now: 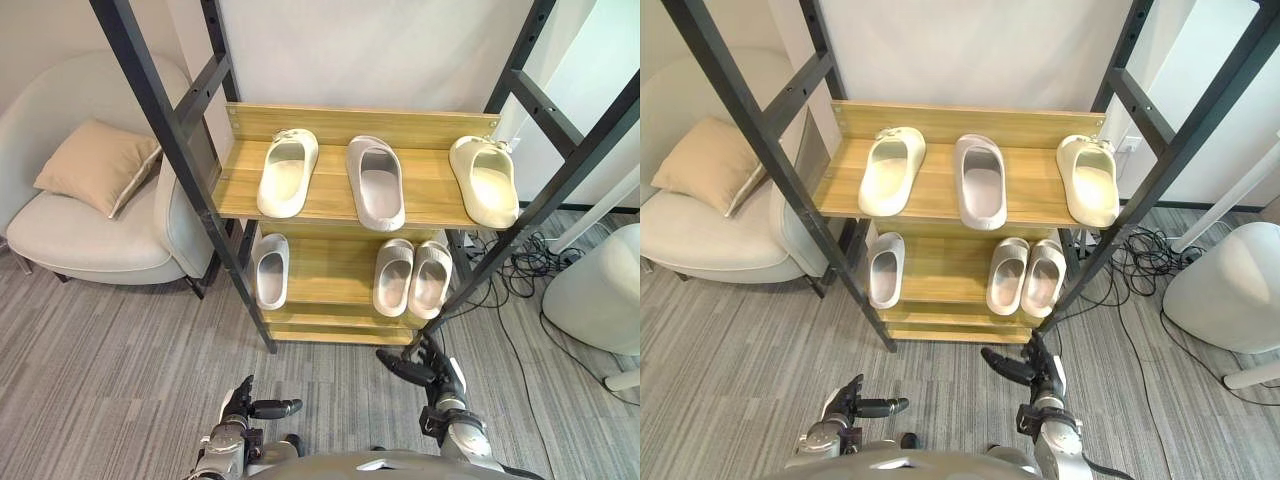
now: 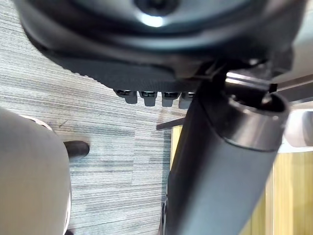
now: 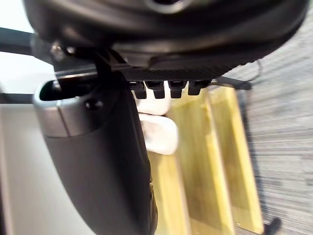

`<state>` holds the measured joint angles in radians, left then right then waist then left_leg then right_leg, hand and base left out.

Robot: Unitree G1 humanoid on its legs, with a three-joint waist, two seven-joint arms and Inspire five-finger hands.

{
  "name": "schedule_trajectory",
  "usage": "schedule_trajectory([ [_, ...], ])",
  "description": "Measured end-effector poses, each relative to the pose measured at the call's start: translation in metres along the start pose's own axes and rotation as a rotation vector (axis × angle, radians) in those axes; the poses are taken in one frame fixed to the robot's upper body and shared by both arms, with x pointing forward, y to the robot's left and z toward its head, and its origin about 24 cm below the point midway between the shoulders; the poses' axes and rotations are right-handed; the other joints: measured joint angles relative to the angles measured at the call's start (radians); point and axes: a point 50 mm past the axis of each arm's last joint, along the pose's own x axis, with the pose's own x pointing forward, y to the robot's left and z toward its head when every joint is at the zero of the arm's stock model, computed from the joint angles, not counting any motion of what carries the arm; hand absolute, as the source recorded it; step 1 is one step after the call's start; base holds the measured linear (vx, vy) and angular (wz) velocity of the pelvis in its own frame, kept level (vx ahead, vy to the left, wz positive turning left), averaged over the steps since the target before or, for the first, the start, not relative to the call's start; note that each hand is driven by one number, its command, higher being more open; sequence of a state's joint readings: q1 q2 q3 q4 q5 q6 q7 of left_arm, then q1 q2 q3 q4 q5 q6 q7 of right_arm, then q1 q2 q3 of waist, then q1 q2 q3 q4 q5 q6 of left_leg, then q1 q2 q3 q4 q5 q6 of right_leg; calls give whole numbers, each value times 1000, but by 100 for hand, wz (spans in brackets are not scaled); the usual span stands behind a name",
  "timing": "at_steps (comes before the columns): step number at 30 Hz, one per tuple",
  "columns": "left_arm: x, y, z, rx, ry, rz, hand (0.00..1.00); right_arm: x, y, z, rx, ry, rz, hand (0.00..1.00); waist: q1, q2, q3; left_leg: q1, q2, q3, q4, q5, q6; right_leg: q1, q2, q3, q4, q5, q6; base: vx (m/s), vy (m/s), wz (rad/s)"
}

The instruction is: Organize the slippers on the shoe rack

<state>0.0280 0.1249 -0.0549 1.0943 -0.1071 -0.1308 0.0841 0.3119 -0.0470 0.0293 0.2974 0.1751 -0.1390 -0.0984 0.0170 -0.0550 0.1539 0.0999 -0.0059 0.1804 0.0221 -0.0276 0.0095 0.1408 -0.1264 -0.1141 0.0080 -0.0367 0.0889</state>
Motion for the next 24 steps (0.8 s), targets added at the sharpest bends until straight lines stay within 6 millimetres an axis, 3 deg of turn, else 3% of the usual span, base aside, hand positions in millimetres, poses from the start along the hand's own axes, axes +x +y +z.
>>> schedule_trajectory([
  [2, 0, 2, 0, 15, -1, 1, 100, -6, 1, 23, -4, -116, -2, 100, -7, -1, -1, -3, 0, 1, 0, 0, 0, -4, 1, 5, -3, 3, 0, 8, -3, -6],
  [6, 0, 1, 0, 45, -7, -7, 100, -12, 6, 49, -9, -248, 2, 100, -23, 0, -1, -4, 1, 2, 0, 0, 0, -7, 2, 10, -6, 6, 0, 4, -6, -3],
  [12, -1, -3, 1, 98, -24, -32, 100, -22, 9, 84, -71, -424, -15, 100, -23, 10, -8, -14, 4, 6, 0, 0, -1, -20, 6, 18, -10, 10, -1, 3, -5, -4],
  [24, -1, -9, 4, 151, -57, -59, 100, -36, 26, 175, -111, -876, 26, 100, -23, 21, -14, -26, 6, 5, 0, -5, -7, -37, 7, 29, -2, 12, -1, 2, 0, -1],
])
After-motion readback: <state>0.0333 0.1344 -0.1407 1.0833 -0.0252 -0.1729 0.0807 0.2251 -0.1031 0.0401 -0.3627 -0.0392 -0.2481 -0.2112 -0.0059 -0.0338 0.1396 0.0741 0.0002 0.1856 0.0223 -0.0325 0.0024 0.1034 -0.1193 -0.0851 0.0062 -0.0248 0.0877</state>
